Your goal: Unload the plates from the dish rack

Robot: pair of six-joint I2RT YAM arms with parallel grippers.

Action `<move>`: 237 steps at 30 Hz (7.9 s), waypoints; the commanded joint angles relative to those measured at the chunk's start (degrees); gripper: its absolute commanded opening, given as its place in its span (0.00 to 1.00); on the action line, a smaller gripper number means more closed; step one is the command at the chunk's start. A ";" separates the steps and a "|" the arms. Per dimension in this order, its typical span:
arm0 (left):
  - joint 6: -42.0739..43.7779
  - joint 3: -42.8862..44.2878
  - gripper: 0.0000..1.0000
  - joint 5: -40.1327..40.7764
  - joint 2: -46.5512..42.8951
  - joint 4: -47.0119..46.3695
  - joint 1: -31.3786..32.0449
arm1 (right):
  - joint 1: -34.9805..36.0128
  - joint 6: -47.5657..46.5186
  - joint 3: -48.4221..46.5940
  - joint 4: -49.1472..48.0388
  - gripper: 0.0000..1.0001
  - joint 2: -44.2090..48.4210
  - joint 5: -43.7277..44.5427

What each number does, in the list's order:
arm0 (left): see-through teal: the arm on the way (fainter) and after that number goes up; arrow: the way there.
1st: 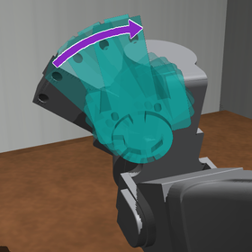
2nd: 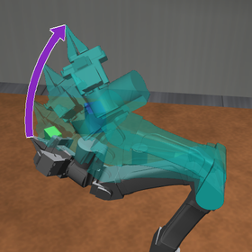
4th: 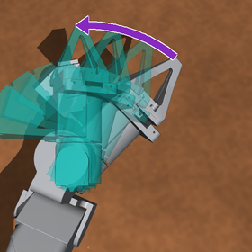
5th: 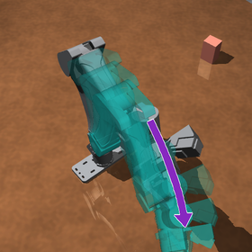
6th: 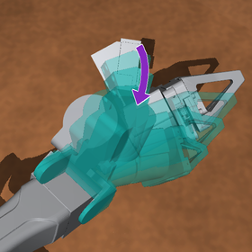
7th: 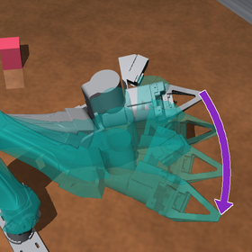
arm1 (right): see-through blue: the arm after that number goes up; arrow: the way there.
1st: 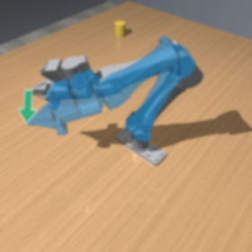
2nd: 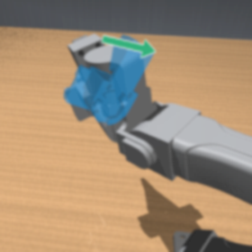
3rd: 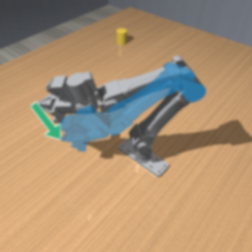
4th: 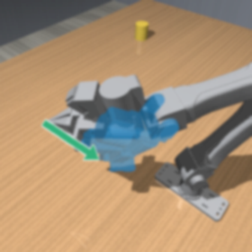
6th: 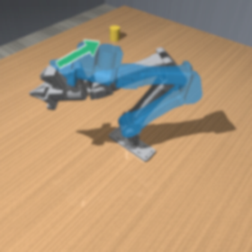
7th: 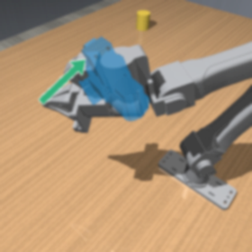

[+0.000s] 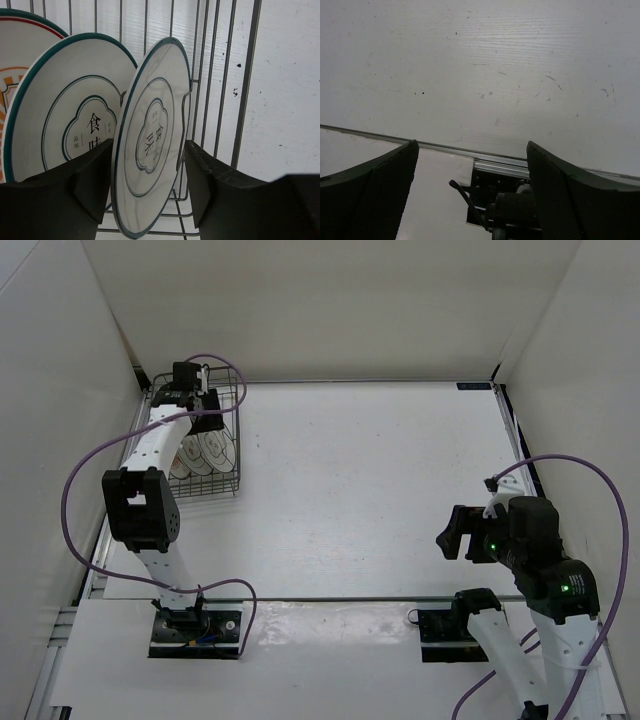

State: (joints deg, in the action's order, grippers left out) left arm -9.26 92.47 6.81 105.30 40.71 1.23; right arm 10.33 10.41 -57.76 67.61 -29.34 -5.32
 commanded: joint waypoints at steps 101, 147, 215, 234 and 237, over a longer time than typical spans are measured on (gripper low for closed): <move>-19.22 -10.55 0.15 -27.82 5.97 -17.16 24.25 | 0.31 3.12 5.02 -0.20 0.90 -0.36 -1.27; -6.92 8.26 0.74 -4.62 -13.62 12.64 6.60 | 0.31 2.33 6.69 -1.08 0.90 -1.51 -3.81; -5.77 -0.09 0.04 6.90 -6.68 10.18 -6.16 | 0.40 3.12 9.42 -2.66 0.90 0.07 -2.77; -2.78 13.02 0.00 6.91 -19.48 13.54 3.06 | 0.39 4.08 9.59 -3.54 0.90 -1.51 -1.71; -2.17 10.28 0.00 4.62 -23.71 9.31 9.81 | 0.31 4.17 9.42 -2.49 0.90 -1.07 -1.27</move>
State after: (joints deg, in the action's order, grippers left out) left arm -12.03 103.59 14.37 88.51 54.61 6.02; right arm 10.63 13.80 -48.84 65.89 -31.14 -7.46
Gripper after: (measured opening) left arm 0.205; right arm 0.897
